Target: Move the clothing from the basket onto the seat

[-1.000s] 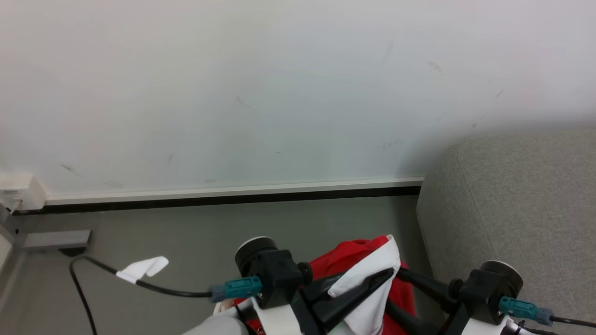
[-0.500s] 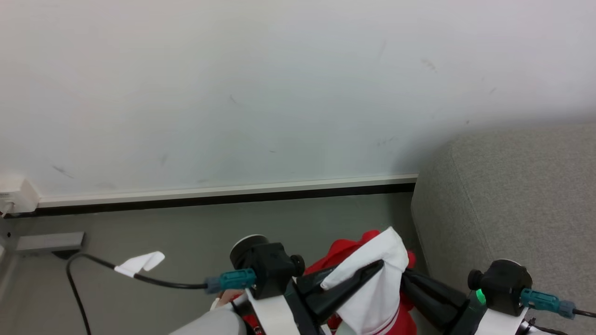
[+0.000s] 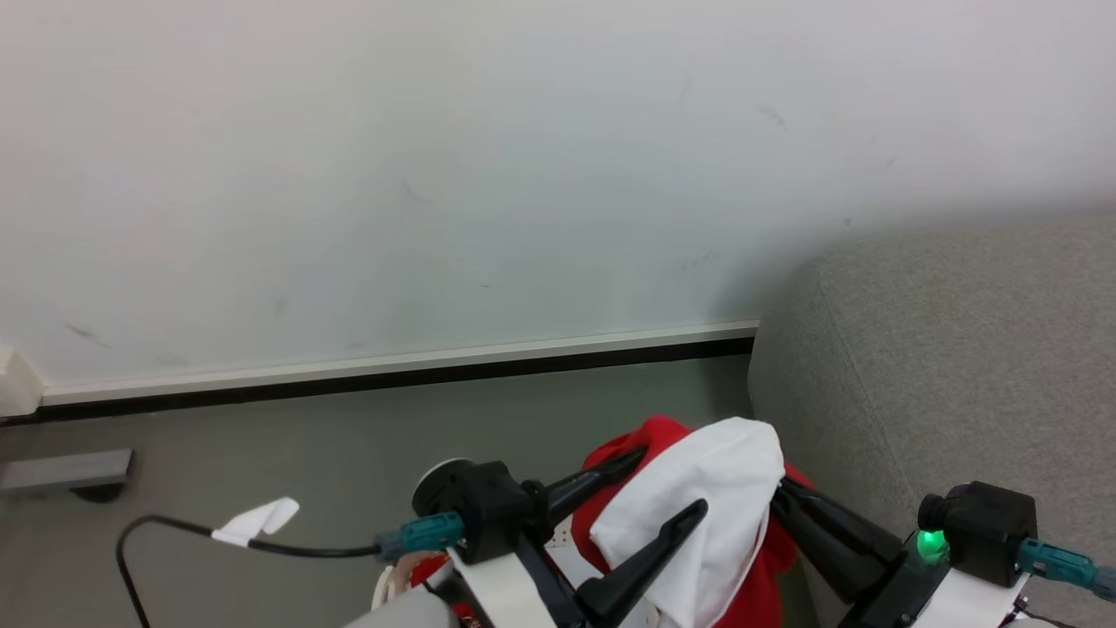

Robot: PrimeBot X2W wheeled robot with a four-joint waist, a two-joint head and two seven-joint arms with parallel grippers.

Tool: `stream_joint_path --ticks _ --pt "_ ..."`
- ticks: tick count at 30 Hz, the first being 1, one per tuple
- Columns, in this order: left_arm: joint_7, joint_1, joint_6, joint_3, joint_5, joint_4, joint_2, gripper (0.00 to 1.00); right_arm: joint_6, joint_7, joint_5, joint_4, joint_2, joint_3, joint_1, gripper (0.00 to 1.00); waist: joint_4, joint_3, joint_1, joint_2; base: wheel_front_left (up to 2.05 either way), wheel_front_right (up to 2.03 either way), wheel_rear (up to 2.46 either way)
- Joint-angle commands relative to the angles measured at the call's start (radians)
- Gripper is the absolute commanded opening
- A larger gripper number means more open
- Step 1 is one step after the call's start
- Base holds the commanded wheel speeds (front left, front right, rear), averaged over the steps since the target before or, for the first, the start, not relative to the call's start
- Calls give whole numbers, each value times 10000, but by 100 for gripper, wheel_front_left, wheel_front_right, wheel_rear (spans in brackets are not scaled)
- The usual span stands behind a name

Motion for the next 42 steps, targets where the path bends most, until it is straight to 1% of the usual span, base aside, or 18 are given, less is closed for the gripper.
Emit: stream_joint_path --ticks 1,8,13,16,21,27,31,35,38,39,40,42 --pt "-102 147 20 3 28 33 -1 100 -21 -100 -74 59 -38 -75 158 0 -46 -1 -1 -1 0 0 0" --pt "-526 591 271 -130 366 396 -154 100 -21 -312 -195 173 -181 -924 560 0 -541 -68 -1 -1 0 0 0" --pt "-684 745 276 -187 475 551 -228 100 -21 -332 -358 52 -404 -1692 900 0 -1048 -76 -1 -1 0 0 0" --pt "-738 736 293 -167 510 614 -287 100 -21 -307 -476 -46 -447 -2294 1117 0 -1481 -17 -1 -1 0 0 0" --pt "-776 671 278 -182 609 729 -390 100 -21 -118 -729 -314 -347 -3137 1392 0 -2202 236 -1 -1 0 0 0" --pt "-809 419 213 -225 710 793 -502 100 -21 85 -1020 -634 -182 -3932 1675 0 -2719 658 -1 -1 0 0 0" --pt "-788 188 163 -222 826 778 -471 100 -21 128 -1267 -585 55 -4497 1699 0 -2800 1014 -1 -1 0 0 0" --pt "-661 -129 103 -217 911 749 -406 100 -21 169 -1533 -407 565 -5123 1338 0 -2655 1535 -1 -1 0 0 0" --pt "-560 -451 68 -147 1009 716 -324 100 -21 222 -1680 -142 1060 -5565 736 0 -2489 2040 -1 -1 0 0 0" --pt "-519 -576 49 -129 1066 691 -299 100 -21 302 -1787 -19 1121 -5707 490 0 -2411 2248 -1 -1 0 0 0" --pt "-449 -885 23 -54 1137 656 -210 100 -21 401 -1915 228 1377 -5959 -160 0 -2263 2684 -1 -1 0 0 0" --pt "-354 -1193 11 16 1166 608 -115 100 -21 534 -2033 503 1516 -6296 -902 0 -2113 3159 -1 -1 0 0 0"
